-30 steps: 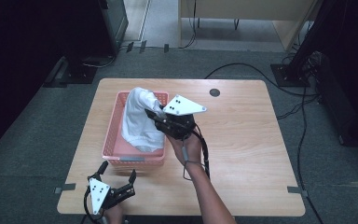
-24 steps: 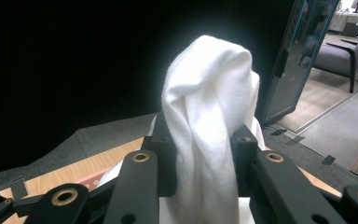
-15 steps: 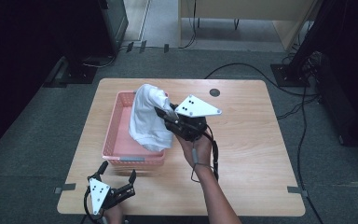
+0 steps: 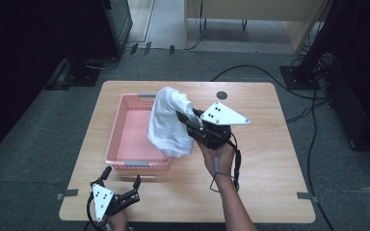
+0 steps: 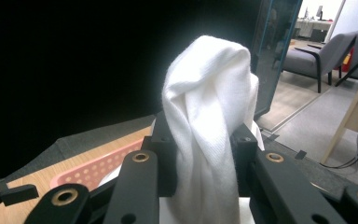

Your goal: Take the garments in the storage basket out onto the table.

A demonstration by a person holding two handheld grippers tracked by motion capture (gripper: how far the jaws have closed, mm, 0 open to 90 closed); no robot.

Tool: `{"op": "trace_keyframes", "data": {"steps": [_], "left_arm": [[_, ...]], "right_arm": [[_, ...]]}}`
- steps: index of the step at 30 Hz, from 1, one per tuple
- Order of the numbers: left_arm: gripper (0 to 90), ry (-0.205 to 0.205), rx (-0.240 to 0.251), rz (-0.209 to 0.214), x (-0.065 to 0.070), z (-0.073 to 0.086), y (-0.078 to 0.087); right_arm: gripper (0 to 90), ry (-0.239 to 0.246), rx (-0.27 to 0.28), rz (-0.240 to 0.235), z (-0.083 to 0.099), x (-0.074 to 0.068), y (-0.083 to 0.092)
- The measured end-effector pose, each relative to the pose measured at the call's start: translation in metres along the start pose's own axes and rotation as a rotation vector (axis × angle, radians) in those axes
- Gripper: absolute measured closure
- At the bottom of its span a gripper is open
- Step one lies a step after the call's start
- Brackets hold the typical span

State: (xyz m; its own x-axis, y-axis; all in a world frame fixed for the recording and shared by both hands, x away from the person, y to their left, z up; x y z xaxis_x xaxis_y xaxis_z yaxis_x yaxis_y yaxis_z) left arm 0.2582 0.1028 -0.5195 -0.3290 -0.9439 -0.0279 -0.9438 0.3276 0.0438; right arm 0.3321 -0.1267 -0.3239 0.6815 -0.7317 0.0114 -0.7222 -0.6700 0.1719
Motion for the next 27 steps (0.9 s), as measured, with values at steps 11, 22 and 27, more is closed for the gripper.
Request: {"op": "trace_keyframes", "data": {"steps": [11,22,27], "left_arm": [[0.0,0.0,0.002,0.0,0.0,0.0,0.0],[0.0,-0.002,-0.002,-0.003,0.0,0.0,0.0],[0.0,-0.002,0.0,-0.004,0.0,0.0,0.0]], "right_arm": [[70.7,-0.023,0.013,0.03,0.007,0.015,0.018],[70.7,-0.045,0.021,0.064,0.015,0.03,0.03],[70.7,-0.058,0.014,0.072,0.021,0.038,0.034]]}}
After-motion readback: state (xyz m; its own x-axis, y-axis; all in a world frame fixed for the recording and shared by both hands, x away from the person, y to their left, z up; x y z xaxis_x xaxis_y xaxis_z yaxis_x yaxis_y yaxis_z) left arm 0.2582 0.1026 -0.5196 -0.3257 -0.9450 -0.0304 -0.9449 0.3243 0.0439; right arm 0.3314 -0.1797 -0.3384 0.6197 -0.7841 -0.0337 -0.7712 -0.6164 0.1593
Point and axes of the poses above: each handheld gripper's, and its own axes: y roughly backward along the jaws, z roughly out of its underside, x roughly to its right, the point moved 8 cm from there along -y, roughly forward along the jaws, and after that the axes turned 1 degree about -y, right-handed, at the moved point
